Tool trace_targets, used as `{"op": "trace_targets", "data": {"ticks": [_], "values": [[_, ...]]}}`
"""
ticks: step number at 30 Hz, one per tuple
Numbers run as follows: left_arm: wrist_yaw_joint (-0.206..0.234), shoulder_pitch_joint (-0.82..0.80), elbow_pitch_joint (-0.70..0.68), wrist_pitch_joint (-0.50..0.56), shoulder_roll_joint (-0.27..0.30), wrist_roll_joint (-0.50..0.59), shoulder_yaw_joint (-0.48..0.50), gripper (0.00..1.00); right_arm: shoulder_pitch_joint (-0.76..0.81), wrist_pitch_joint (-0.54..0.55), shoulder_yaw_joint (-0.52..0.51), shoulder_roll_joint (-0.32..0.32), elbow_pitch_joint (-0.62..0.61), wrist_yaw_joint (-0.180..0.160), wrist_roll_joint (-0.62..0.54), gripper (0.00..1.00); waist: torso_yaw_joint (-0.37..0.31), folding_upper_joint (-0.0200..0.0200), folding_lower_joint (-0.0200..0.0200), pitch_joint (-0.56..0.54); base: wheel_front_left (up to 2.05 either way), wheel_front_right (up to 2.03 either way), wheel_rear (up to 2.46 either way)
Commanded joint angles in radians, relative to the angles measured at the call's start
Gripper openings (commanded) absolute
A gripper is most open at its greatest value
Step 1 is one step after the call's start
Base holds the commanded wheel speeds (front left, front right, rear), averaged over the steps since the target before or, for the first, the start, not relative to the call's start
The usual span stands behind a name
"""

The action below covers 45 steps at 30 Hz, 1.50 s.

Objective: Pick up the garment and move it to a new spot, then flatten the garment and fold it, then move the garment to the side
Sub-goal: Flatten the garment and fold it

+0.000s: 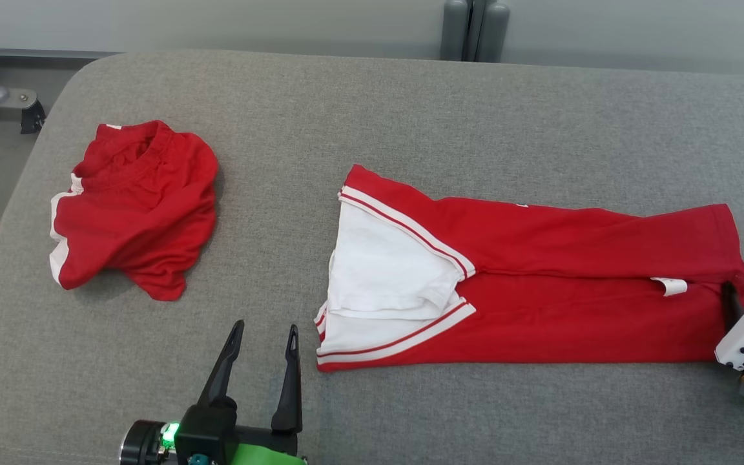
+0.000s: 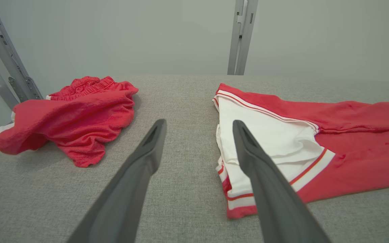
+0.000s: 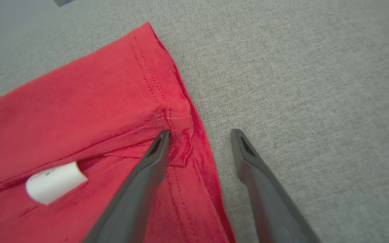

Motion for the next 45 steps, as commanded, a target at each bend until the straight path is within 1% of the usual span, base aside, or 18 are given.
{"op": "trace_targets", "data": {"ticks": [1, 3, 4, 10, 14, 19, 22, 29, 33, 37, 41, 45], "values": [[-0.002, -0.017, 0.000, 0.000, -0.001, 0.007, 0.005, 1.00, 0.006, 0.025, 0.013, 0.017, 0.020, -0.001, 0.007, 0.40, 0.001, -0.0001, 0.0000, 0.003, 0.00, 0.00, 0.00], [-0.002, -0.019, -0.003, 0.000, -0.001, 0.004, 0.006, 1.00, 0.016, 0.051, 0.033, 0.028, 0.022, -0.001, 0.019, 0.05, 0.000, -0.0001, 0.0000, 0.005, 0.00, 0.00, 0.00], [-0.001, -0.019, -0.005, 0.000, -0.001, 0.003, 0.005, 1.00, 0.022, 0.061, 0.041, 0.034, 0.022, -0.001, 0.025, 0.00, -0.001, -0.0001, 0.0000, 0.006, 0.00, 0.00, 0.00], [0.002, -0.021, -0.006, 0.000, -0.001, -0.007, -0.002, 1.00, 0.055, 0.073, 0.077, 0.019, 0.017, -0.002, 0.035, 0.00, -0.009, -0.0001, 0.0000, 0.007, 0.00, 0.00, 0.00], [-0.001, -0.026, -0.004, 0.000, -0.001, 0.000, 0.004, 1.00, 0.045, 0.021, 0.089, -0.031, 0.003, -0.003, 0.000, 0.00, -0.016, -0.0001, 0.0000, 0.002, 0.00, 0.00, 0.00], [-0.007, -0.017, -0.005, 0.000, -0.001, 0.008, 0.013, 1.00, 0.021, -0.042, 0.089, -0.088, -0.010, -0.003, -0.061, 0.00, -0.028, -0.0001, 0.0000, -0.009, 0.00, 0.00, 0.00], [-0.011, -0.006, -0.008, 0.000, -0.001, -0.004, 0.017, 1.00, 0.011, -0.076, 0.086, -0.136, -0.022, -0.002, -0.118, 0.00, -0.039, -0.0001, 0.0000, -0.016, 0.00, 0.00, 0.00], [-0.014, 0.004, -0.017, 0.000, 0.000, -0.014, 0.029, 1.00, 0.007, -0.087, 0.036, -0.204, -0.079, -0.002, -0.247, 0.00, -0.071, -0.0001, 0.0000, -0.026, 0.00, 0.00, 0.00], [-0.019, 0.011, -0.014, 0.000, -0.001, -0.008, 0.032, 1.00, 0.019, -0.058, 0.012, -0.181, -0.159, -0.002, -0.292, 0.00, -0.086, -0.0001, 0.0000, -0.030, 0.00, 0.00, 0.00], [-0.019, 0.010, -0.009, 0.000, -0.001, -0.007, 0.030, 1.00, 0.045, -0.007, 0.012, -0.140, -0.285, -0.002, -0.310, 0.00, -0.094, -0.0001, 0.0000, -0.034, 0.00, 0.00, 0.00], [-0.020, 0.007, -0.001, 0.000, 0.000, -0.012, 0.021, 1.00, 0.090, 0.073, 0.015, -0.096, -0.459, -0.002, -0.314, 0.00, -0.090, -0.0001, 0.0000, -0.040, 0.00, 0.00, 0.00], [-0.020, 0.006, 0.003, 0.000, 0.000, -0.019, 0.014, 1.00, 0.155, 0.154, 0.007, -0.051, -0.637, -0.001, -0.314, 0.00, -0.071, -0.0001, 0.0000, -0.046, 0.00, 0.00, 0.00]]}}
